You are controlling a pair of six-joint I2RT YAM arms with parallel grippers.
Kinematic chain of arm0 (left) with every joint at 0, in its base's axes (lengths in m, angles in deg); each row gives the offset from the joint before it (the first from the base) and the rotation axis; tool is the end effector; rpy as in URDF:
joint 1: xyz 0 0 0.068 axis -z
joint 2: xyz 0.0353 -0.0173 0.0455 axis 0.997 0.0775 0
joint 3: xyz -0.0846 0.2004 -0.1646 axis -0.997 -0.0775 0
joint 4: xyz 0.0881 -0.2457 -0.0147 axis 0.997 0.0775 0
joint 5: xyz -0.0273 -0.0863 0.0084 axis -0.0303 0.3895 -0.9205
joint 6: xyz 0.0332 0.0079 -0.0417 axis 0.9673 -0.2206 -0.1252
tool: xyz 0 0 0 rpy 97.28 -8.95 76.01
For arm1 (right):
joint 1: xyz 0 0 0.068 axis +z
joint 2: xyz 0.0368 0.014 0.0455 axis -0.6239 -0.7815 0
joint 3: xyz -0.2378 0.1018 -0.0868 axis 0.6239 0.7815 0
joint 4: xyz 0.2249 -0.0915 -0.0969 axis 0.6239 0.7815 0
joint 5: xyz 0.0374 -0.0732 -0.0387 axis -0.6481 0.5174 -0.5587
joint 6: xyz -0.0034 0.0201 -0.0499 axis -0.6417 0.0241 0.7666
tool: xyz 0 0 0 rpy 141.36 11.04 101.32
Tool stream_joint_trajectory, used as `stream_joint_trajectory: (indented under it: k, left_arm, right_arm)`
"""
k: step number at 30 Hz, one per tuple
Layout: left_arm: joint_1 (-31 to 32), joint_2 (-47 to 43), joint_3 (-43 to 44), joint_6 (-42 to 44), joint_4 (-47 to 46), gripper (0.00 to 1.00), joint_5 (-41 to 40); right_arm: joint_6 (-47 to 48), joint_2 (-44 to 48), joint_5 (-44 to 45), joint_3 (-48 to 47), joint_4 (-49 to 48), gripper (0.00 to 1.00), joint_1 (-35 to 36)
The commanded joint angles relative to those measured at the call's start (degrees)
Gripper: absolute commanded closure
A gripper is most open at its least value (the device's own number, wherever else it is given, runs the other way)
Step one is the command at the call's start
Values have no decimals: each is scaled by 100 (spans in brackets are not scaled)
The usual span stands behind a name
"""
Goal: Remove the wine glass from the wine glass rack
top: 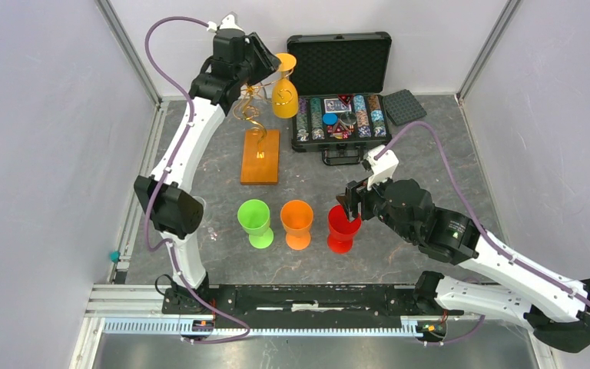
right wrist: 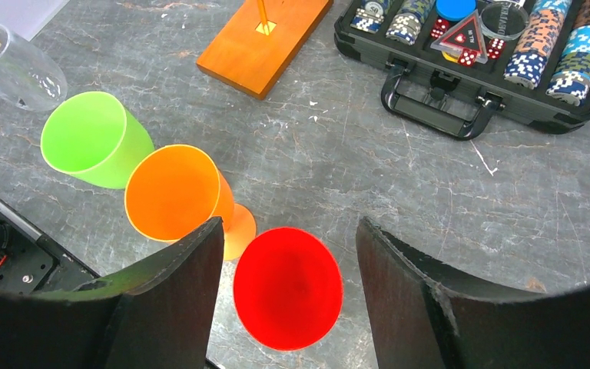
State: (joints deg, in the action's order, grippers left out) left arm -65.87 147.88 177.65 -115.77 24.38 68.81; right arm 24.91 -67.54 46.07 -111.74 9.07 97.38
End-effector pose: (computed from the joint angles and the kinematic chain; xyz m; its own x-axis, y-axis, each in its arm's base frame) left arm 0.4124 -0.1460 0.4418 -0.4081 -0.5167 -0.7526 0.0543 0.8092 -0.5850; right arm 0.1047 0.1453 0.3656 -0.3598 -0.0412 -0.9321 -0.5018 0.8508 0.1561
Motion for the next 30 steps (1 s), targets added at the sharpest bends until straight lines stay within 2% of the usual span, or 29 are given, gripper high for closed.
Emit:
stream_joint_trajectory:
  k: [1, 3, 10, 15, 21, 24, 27, 30]
  left_arm:
    - [-21, 136, 293, -241, -162, 47, 93]
    - [-29, 232, 335, -345, -200, 48, 215]
    - [-161, 310, 164, -924, -485, 62, 766]
    - [-219, 39, -277, -1203, -866, 74, 863]
    - [-228, -209, -531, -1250, -971, 79, 795]
    - [-231, -278, -578, -1184, -965, 78, 728]
    - [-233, -317, -569, -1064, -895, 66, 614]
    - [-228, -334, -561, -984, -819, 64, 575]
  right_arm:
    - [-70, 62, 147, 84, -246, 31, 19]
    - [-90, 66, 151, 87, -246, 31, 19]
    - [-128, 114, 156, 117, -272, 31, 18]
    - [-142, 132, 150, 173, -310, 31, 20]
    - [-152, 148, 150, 204, -347, 31, 18]
    - [-163, 157, 150, 222, -366, 31, 19]
    - [-161, 158, 135, 238, -382, 31, 19]
    - [-160, 150, 126, 243, -404, 31, 21]
